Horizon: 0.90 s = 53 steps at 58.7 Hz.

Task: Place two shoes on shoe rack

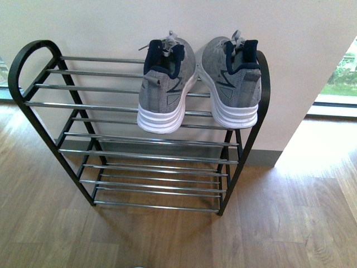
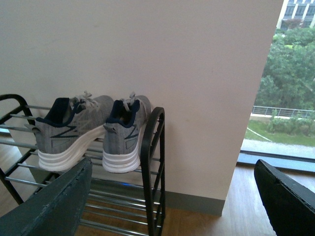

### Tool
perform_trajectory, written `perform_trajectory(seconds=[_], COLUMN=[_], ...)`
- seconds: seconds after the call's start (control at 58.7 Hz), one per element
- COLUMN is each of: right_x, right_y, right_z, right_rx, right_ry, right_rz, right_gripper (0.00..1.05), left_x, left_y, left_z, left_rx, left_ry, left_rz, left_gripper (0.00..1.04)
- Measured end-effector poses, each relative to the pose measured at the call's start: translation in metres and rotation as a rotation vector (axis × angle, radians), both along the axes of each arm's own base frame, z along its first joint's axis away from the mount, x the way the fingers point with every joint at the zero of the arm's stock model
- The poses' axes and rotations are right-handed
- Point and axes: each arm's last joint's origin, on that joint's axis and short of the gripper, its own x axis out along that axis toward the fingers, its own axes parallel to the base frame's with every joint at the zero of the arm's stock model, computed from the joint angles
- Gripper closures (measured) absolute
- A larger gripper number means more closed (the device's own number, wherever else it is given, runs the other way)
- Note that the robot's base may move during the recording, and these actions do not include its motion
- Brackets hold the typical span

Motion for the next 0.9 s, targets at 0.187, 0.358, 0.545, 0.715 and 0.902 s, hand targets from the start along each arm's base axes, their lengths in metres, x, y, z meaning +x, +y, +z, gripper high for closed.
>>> perform_trajectory(seconds=[0.187, 0.358, 0.545, 0.715, 0.902], right_x=[0.000, 0.000, 0.000, 0.000, 0.000], right_y=[0.000, 0.000, 0.000, 0.000, 0.000], right_z=[0.000, 0.000, 0.000, 0.000, 0.000], right_rx=[0.000, 0.000, 0.000, 0.000, 0.000], right_ry=[0.000, 0.000, 0.000, 0.000, 0.000], right_rz=[0.000, 0.000, 0.000, 0.000, 0.000], right_gripper=[0.09, 0.09, 0.09, 0.09, 0.09], left_x=[-0.004, -0.011, -0.016, -0.016, -0.016], left_y=[0.000, 0.000, 0.000, 0.000, 0.000], left_z=[0.000, -0.004, -0.004, -0.004, -0.004], left_rx=[0.000, 0.000, 0.001, 0.000, 0.000], left_ry=[0.000, 0.029, 0.020, 0.018, 0.018], left_rz=[0.000, -0.001, 0.001, 0.001, 0.001], left_gripper=[1.03, 1.03, 1.03, 1.03, 0.77])
